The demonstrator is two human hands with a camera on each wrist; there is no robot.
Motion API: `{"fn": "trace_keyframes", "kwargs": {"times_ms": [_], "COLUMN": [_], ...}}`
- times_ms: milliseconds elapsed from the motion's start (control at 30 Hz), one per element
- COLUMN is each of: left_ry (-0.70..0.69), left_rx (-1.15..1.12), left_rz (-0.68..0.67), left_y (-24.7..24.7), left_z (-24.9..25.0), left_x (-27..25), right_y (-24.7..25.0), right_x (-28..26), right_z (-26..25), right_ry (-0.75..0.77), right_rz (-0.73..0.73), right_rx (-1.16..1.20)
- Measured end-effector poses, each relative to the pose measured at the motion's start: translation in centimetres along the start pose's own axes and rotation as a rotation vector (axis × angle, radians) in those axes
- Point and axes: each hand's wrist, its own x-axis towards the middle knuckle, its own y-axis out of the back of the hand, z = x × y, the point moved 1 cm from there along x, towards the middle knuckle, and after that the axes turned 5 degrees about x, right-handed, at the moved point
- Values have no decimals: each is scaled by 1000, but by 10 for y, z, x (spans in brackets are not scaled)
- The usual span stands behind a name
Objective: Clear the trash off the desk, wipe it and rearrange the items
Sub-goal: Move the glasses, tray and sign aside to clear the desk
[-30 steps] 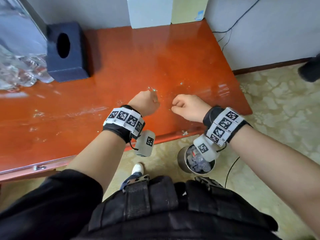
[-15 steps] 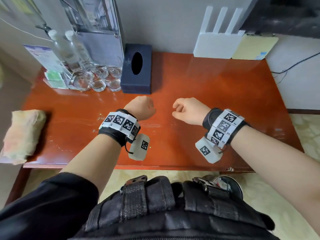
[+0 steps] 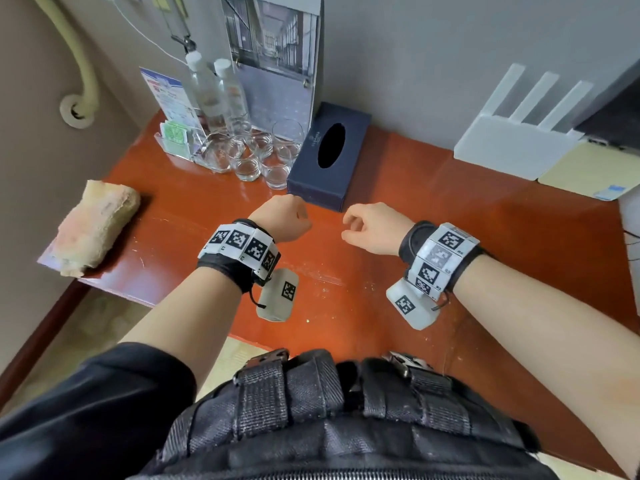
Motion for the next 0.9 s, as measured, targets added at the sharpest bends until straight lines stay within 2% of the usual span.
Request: {"fn": "trace_keyframes", "kwargs": {"times_ms": [300, 533, 900], "left_ry": [100, 126, -27], "left_rx": [-51, -93, -43], "left_rz": [-1, 16, -38], "left_y": [-5, 7, 66], "left_z": [-7, -51, -151], "left_x": [5, 13, 45], "right_y": [9, 2, -24], "right_x": [34, 61, 122], "right_z": [-2, -29, -106], "right_ry": [64, 56, -81], "right_rz": [-69, -88, -17], "right_rx": [-67, -73, -4]}}
